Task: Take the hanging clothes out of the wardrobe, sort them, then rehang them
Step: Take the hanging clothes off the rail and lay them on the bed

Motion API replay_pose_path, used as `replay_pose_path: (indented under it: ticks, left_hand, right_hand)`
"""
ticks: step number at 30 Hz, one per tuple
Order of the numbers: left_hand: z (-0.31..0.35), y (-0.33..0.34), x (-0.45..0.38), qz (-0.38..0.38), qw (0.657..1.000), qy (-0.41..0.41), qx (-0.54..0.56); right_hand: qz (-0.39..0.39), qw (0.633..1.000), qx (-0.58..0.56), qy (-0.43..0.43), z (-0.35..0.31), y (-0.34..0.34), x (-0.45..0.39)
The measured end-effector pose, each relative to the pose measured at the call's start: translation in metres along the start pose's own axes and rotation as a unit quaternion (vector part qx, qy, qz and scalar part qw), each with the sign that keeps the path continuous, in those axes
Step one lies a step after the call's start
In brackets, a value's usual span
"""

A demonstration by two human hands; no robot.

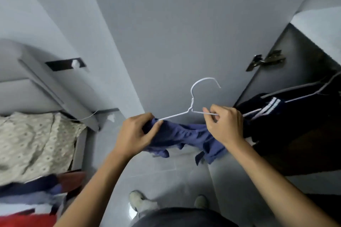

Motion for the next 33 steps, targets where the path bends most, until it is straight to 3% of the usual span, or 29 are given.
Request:
replay_pose_path:
  ticks: [5, 9, 14, 21, 26, 33]
  left_hand:
    - [-0.033, -0.071, 0.069, 0.117, 0.991, -0.049, -0.037]
    - [-0.064, -0.149, 0.132, 0.206, 0.973, -0.068, -0.072]
    - [-0.100, -0.244, 0.210, 0.302, 0.937, -0.094, -0.149]
    - [-0.133, -0.336, 0.321, 0.397, 0.870, -0.199, -0.213]
    - [-0.149, -0.370, 0.388, 0.450, 0.814, -0.283, -0.233]
    - [-0.166, -0.403, 0.460, 0.496, 0.718, -0.404, -0.272]
  right_hand:
    - [-0.081, 0.988, -0.079, -0.105, -0.100, 0.023, 0.008]
    - [-0.189, 0.947, -0.131, -0.224, -0.195, 0.033, 0.005]
    - [-0.232, 0.909, -0.152, -0.312, -0.309, 0.059, 0.005]
    - [-0.296, 0.858, -0.177, -0.382, -0.472, 0.113, 0.040]
    - [-0.301, 0.814, -0.216, -0.447, -0.570, 0.133, 0.072]
    - [-0.353, 0.721, -0.248, -0.542, -0.693, 0.177, 0.116]
Point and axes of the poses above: each hand's wrist, its own x-axis away from the middle knuckle, its own y-axis out of the palm, z = x × y, the point moved 2 cm from there along -x, towards the middle knuckle, and after that the axes turned 13 degrees about x, right-handed, at the moved point
